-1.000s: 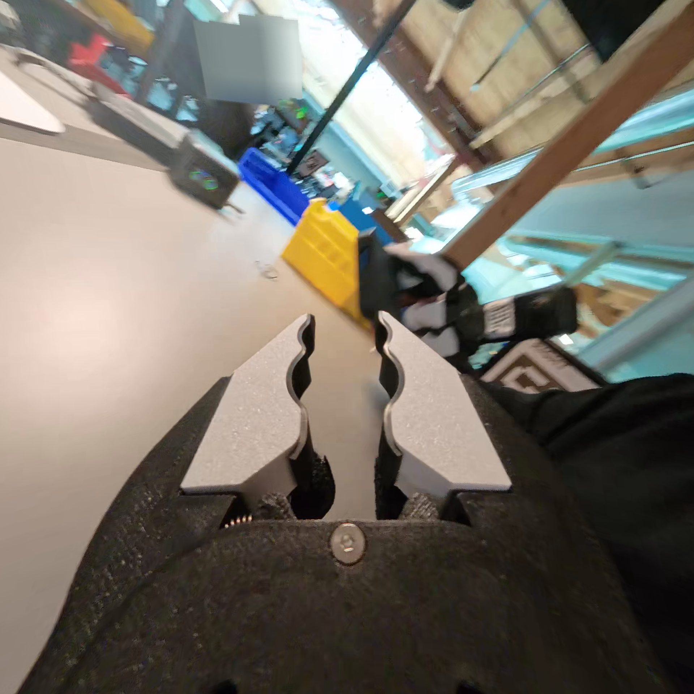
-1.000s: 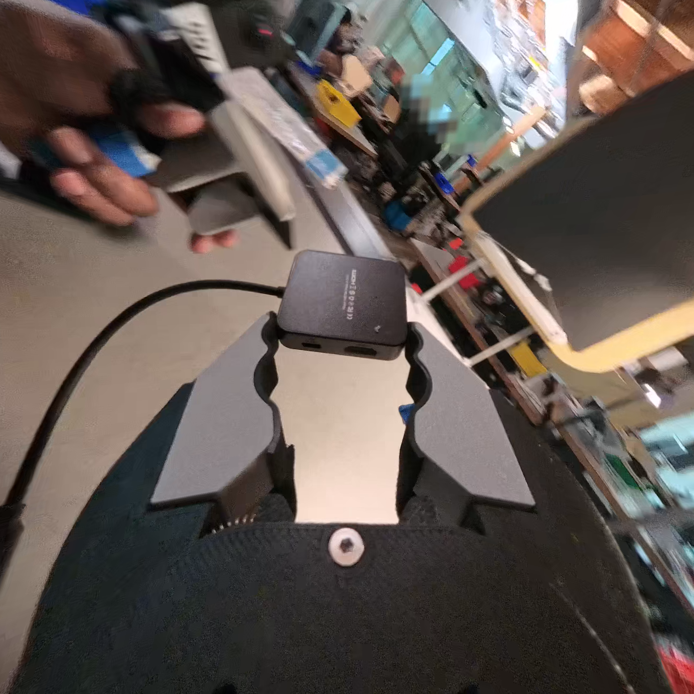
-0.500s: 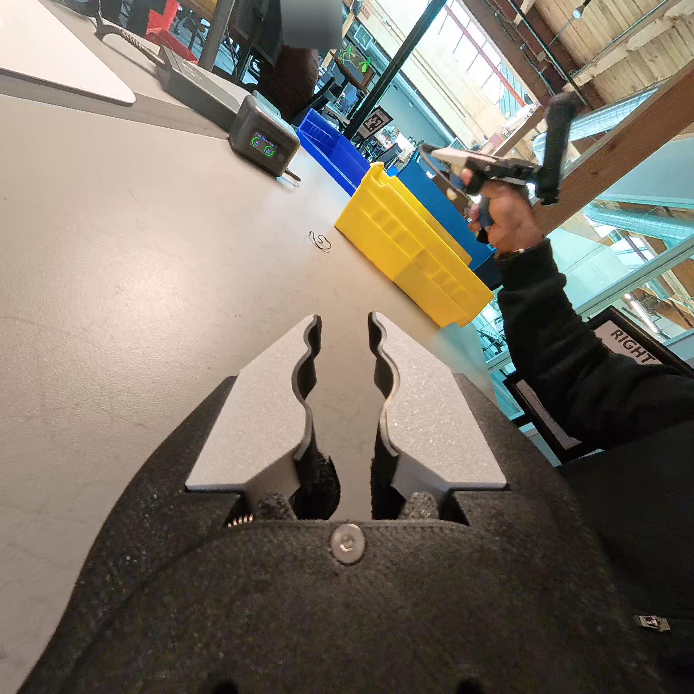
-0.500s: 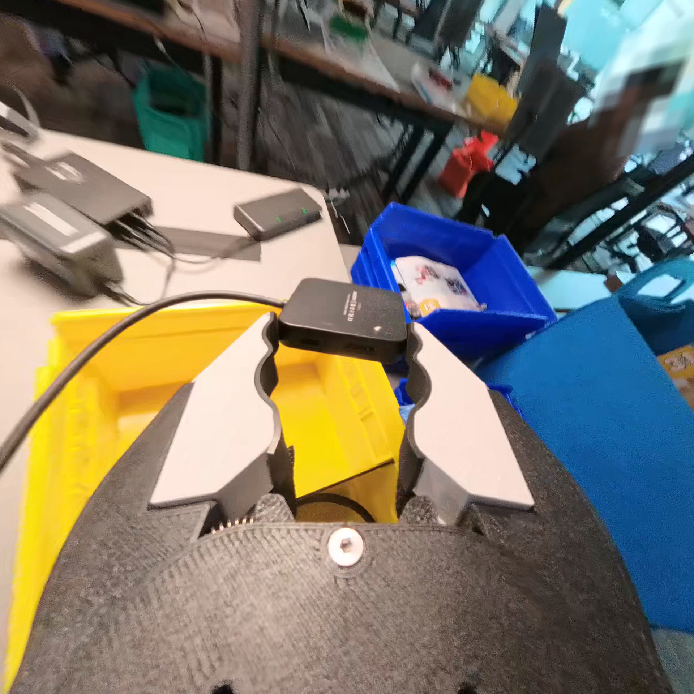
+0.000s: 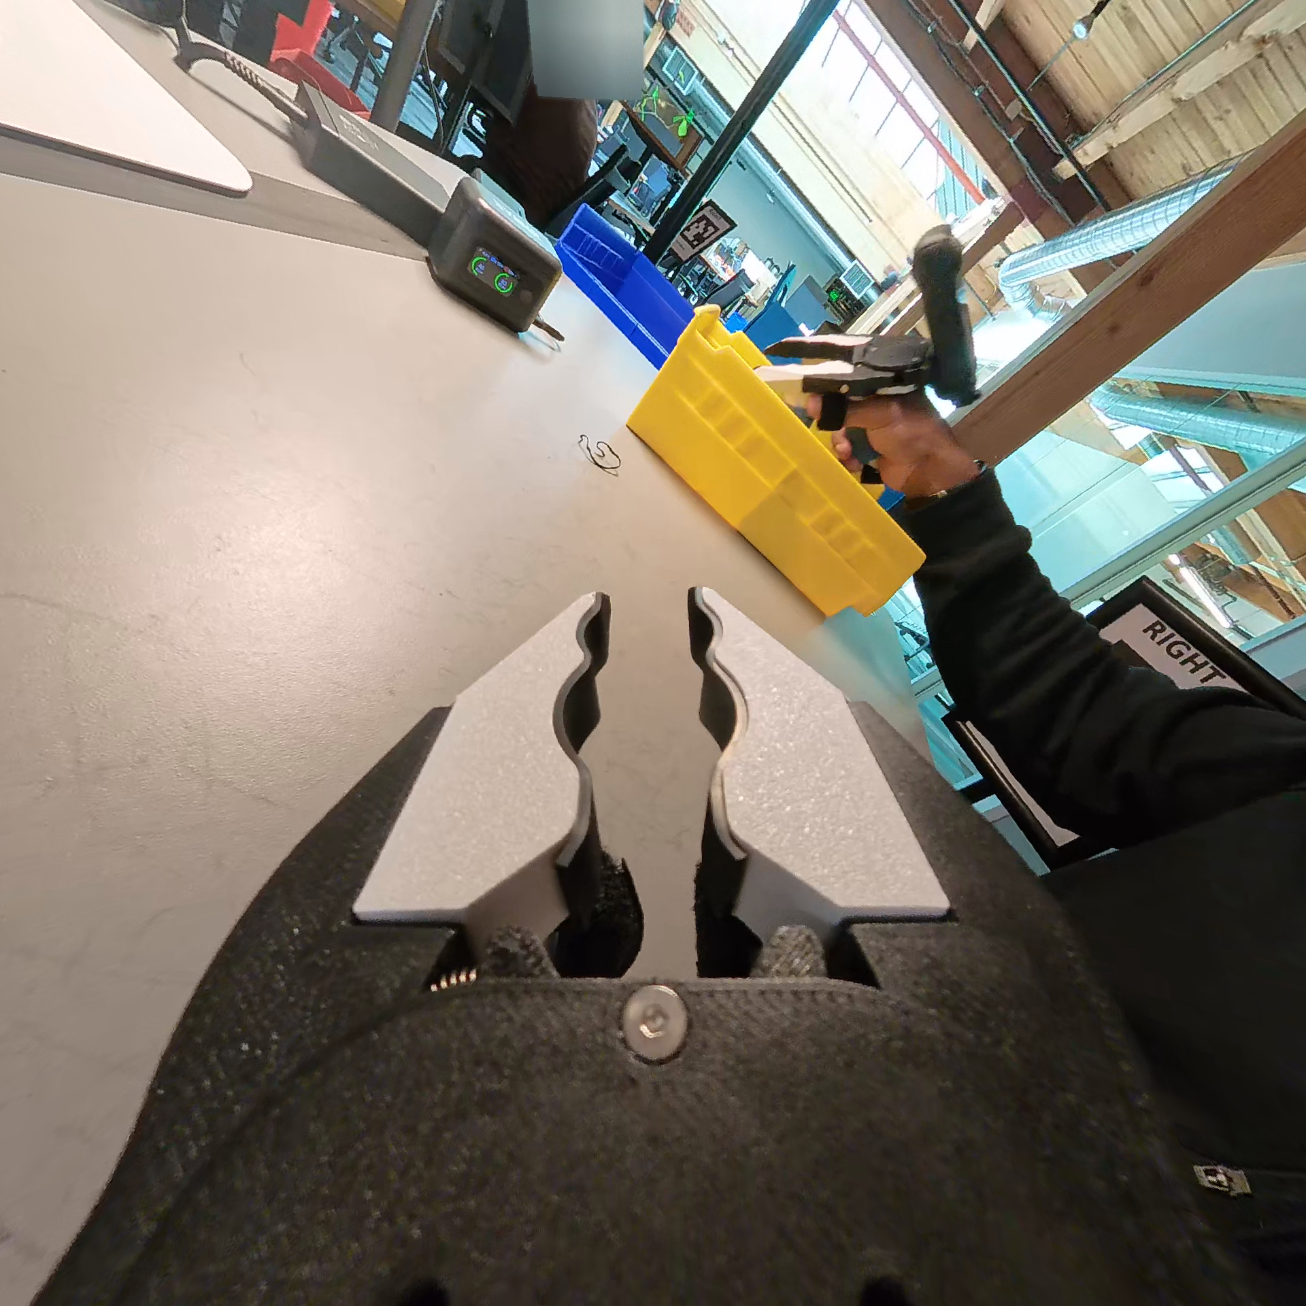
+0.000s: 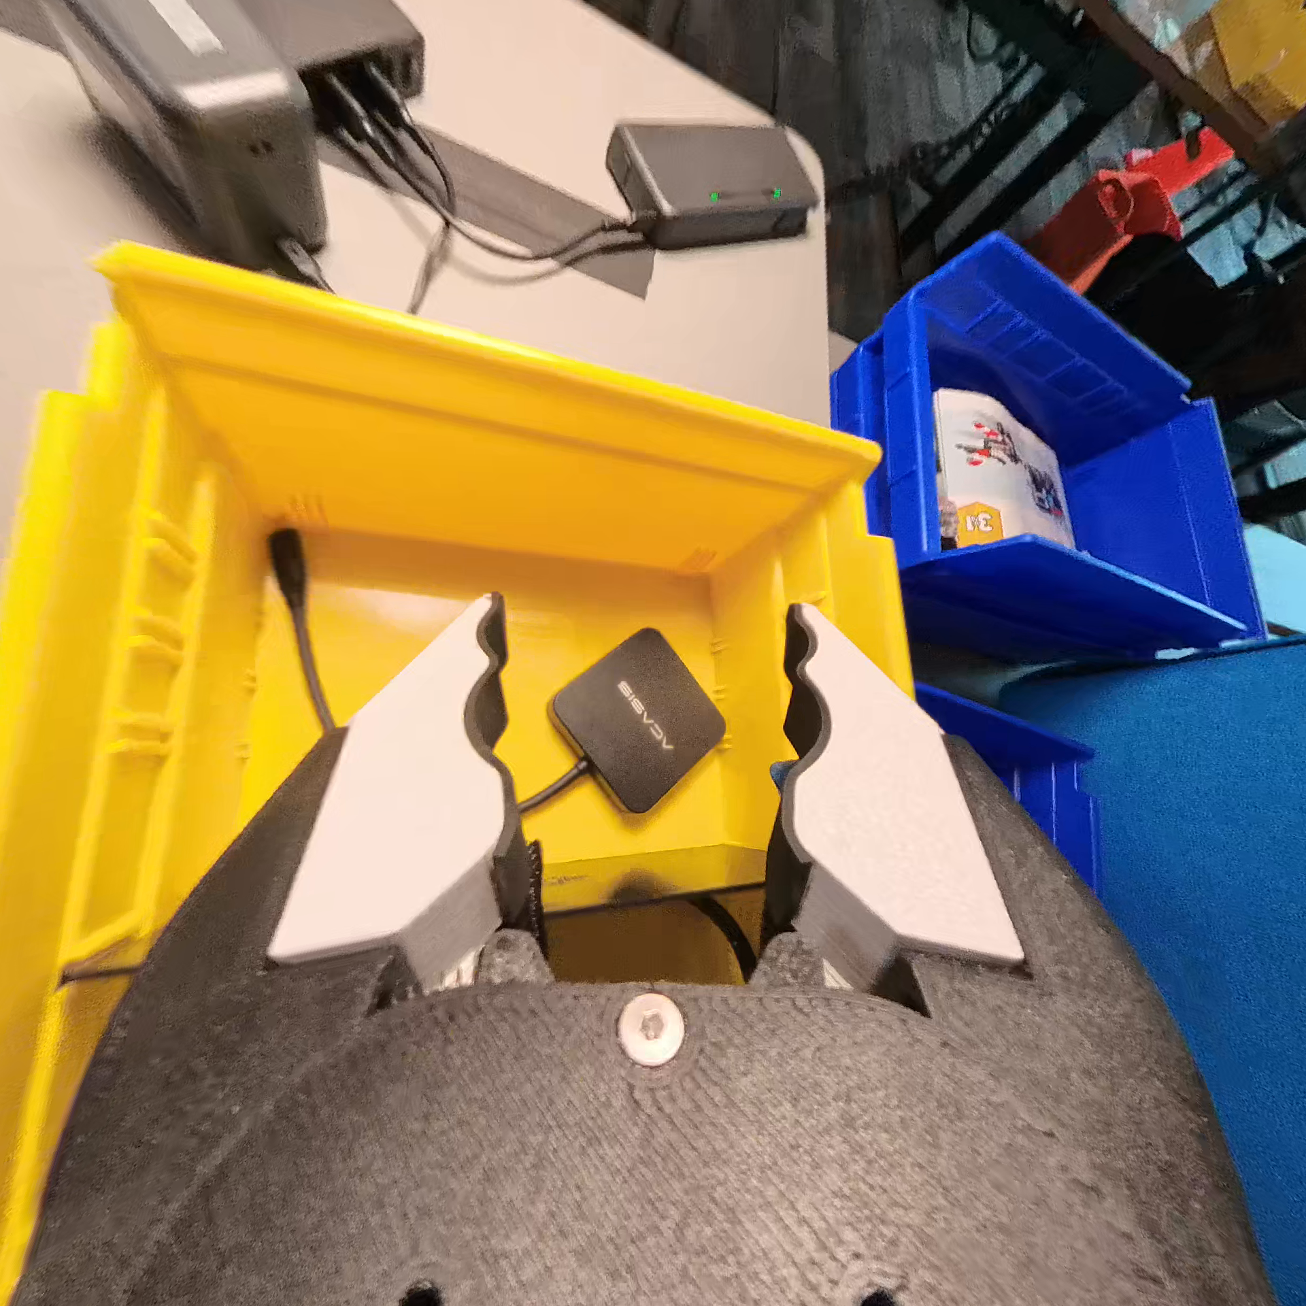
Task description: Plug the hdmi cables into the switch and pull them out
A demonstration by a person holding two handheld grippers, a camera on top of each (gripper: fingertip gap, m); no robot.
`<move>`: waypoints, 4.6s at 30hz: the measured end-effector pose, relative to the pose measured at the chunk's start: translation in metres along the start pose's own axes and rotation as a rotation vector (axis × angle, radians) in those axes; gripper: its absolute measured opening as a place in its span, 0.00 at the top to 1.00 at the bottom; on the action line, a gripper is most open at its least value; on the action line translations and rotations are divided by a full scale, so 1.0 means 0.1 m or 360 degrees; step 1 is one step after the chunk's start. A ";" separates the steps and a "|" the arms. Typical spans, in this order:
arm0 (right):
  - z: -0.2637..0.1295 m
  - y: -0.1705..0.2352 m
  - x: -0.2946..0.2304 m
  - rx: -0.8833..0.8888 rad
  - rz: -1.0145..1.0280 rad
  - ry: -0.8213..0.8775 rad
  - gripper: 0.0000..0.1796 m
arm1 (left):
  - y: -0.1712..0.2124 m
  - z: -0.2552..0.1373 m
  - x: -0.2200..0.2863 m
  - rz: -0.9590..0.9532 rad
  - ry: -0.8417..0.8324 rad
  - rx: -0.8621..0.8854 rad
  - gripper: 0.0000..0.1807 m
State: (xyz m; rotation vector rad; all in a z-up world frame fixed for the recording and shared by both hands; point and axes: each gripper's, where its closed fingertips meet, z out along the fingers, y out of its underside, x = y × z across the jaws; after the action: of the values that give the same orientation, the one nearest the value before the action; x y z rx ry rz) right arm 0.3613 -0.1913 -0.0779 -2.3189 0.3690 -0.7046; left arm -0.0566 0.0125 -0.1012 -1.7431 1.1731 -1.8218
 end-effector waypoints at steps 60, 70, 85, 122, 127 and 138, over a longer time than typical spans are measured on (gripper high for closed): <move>-1.25 -0.54 -3.27 0.1077 -0.0016 -0.1118 0.73 | -0.21 -3.94 -1.01 0.1332 -0.2564 -0.0922 0.85; -1.27 -0.53 -3.26 0.1087 -0.0004 -0.1144 0.73 | -1.59 -3.90 0.68 0.2159 -0.2942 -0.0193 0.89; -1.37 -0.50 -3.21 0.1162 0.0013 -0.1172 0.74 | -1.53 -1.24 1.39 0.2959 -0.1973 -0.0161 0.89; -0.93 -0.18 -3.75 0.1018 -0.1248 -0.0983 0.79 | 0.61 0.55 0.20 0.2727 -0.0903 -0.0606 0.80; -0.81 -0.32 -3.62 0.1068 -0.1216 -0.0741 0.84 | 0.43 0.46 0.26 0.2238 -0.0831 -0.0424 0.68; -0.69 -0.57 -3.35 0.0979 -0.0860 -0.0376 0.85 | 0.30 0.53 0.43 0.0455 -0.0530 -0.0014 0.72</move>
State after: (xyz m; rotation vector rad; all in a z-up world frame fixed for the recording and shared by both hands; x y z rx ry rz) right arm 0.0524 -0.0406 -0.1253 -1.8660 -0.5365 -0.6597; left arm -0.0228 -0.0537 -0.1018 -1.6991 1.2162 -1.3061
